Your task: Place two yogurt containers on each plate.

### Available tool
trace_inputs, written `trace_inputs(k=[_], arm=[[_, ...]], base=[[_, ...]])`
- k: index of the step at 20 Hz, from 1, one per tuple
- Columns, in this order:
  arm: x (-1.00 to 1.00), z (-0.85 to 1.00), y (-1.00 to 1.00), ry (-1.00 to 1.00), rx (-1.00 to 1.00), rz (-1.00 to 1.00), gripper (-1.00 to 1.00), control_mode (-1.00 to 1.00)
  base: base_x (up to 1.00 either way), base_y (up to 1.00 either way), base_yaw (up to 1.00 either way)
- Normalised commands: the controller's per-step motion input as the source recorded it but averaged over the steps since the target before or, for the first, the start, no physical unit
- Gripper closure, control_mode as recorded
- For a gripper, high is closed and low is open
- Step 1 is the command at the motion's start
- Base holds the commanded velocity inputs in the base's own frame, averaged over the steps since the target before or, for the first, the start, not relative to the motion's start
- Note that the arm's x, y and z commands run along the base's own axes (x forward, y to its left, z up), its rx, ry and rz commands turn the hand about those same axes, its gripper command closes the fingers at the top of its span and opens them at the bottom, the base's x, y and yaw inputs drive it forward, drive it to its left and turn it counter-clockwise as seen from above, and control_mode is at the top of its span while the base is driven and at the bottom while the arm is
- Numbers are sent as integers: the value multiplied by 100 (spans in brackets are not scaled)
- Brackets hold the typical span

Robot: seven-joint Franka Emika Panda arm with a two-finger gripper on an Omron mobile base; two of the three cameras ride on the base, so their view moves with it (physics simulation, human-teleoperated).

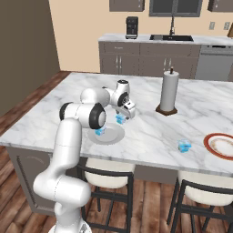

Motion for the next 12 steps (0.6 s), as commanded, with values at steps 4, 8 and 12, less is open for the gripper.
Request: trace_inputs(k=[4, 8, 12], arm=[[0, -4, 0, -3, 0, 0, -100, -100], [0, -29, 0, 0, 0, 0, -100, -100], [0, -27, 4, 0, 0, 0, -100, -100]], base=[[0, 0, 0], [0, 0, 0], [0, 0, 0]])
